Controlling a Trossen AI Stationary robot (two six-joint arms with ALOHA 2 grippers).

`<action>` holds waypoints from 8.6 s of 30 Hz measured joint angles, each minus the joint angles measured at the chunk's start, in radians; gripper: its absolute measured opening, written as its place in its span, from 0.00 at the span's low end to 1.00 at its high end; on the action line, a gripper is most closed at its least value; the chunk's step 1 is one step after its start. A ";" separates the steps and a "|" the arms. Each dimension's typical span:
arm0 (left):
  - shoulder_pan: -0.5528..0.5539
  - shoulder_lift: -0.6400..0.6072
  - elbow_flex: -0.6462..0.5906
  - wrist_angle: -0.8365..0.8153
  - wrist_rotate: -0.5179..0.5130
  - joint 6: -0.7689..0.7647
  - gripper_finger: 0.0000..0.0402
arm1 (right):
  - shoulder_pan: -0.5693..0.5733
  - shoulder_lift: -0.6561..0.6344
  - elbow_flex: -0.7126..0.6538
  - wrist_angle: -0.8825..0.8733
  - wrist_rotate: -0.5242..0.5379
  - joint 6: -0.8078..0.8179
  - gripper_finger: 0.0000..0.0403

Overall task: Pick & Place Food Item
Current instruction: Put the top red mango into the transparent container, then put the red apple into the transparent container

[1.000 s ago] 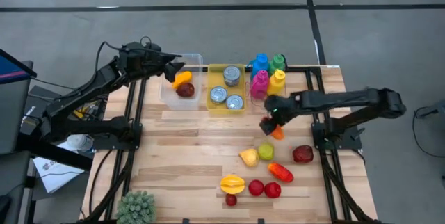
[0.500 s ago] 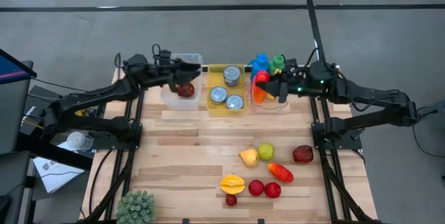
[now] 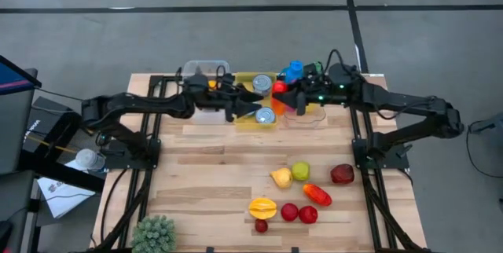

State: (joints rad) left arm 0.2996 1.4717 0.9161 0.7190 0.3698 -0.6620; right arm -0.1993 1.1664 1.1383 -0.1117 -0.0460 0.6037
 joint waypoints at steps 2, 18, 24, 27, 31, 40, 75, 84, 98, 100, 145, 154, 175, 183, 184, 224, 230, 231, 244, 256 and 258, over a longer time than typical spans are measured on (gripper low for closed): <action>0.000 0.028 0.023 0.006 -0.002 0.011 0.73 | 0.000 0.025 0.012 0.001 -0.021 -0.002 0.57; -0.043 0.065 0.060 -0.009 0.029 0.061 0.73 | -0.007 0.116 0.033 0.117 -0.114 -0.010 0.57; -0.047 0.065 0.059 -0.008 0.021 0.081 0.73 | -0.012 0.132 0.034 0.181 -0.141 -0.005 0.57; -0.047 0.062 0.060 0.006 0.012 0.083 0.73 | -0.013 0.132 0.034 0.179 -0.141 -0.005 0.57; -0.047 0.063 0.060 -0.016 0.010 0.083 0.69 | -0.013 0.132 0.034 0.179 -0.141 -0.002 0.57; -0.047 0.063 0.060 -0.015 0.007 0.107 0.55 | -0.013 0.132 0.034 0.181 -0.141 -0.002 0.57; 0.125 -0.381 0.059 -0.905 -0.347 0.468 0.53 | -0.093 -0.031 0.222 -0.252 -0.105 -0.221 0.85; 0.157 -0.450 0.059 -1.365 -0.716 0.554 0.53 | -0.092 -0.034 0.222 -0.287 -0.105 -0.222 0.83; 0.209 -0.244 0.059 -1.507 -0.747 0.609 0.53 | -0.078 0.001 0.222 -0.326 -0.106 -0.221 0.83; 0.211 -0.219 0.059 -1.507 -0.735 0.632 0.53 | -0.075 -0.002 0.222 -0.330 -0.106 -0.221 0.83; 0.168 -0.313 0.314 -1.429 -0.626 0.830 0.72 | -0.057 0.004 0.222 -0.691 -0.082 -0.169 0.83; 0.130 -0.550 0.344 -1.207 -0.621 0.692 0.72 | 0.154 0.015 0.107 -1.339 0.069 0.095 0.83; 0.131 -0.524 0.343 -1.214 -0.576 0.664 0.72 | 0.526 0.003 -0.352 -1.066 -0.164 0.100 0.83; 0.132 -0.497 0.343 -1.212 -0.576 0.664 0.72 | 0.533 0.091 -0.436 -1.049 -0.193 0.092 0.86; 0.132 -0.497 0.343 -1.214 -0.576 0.664 0.72 | 0.533 0.103 -0.445 -1.038 -0.206 0.086 0.86; 0.132 -0.490 0.343 -1.211 -0.527 0.627 0.72 | 0.328 -0.175 -0.420 -0.623 -0.109 0.119 0.60; 0.132 -0.451 0.343 -1.199 -0.458 0.619 0.72 | 0.218 -0.233 -0.419 -0.447 -0.109 0.093 0.61; 0.132 -0.439 0.343 -1.197 -0.443 0.619 0.72 | 0.202 -0.241 -0.419 -0.419 -0.109 0.092 0.61; 0.132 -0.313 0.343 -1.141 -0.301 0.599 0.72 | 0.092 -0.250 -0.417 0.114 -0.167 0.069 0.61; 0.132 -0.309 0.343 -0.797 -0.049 0.413 0.72 | 0.048 -0.250 -0.417 0.389 -0.199 0.069 0.61; 0.125 -0.304 0.343 -0.770 -0.030 0.419 0.72 | 0.034 -0.250 -0.417 0.390 -0.191 0.069 0.61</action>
State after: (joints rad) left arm 0.4245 1.1675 1.2591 -0.0508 0.3399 -0.2434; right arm -0.1652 0.9161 0.7212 0.2780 -0.2370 0.6723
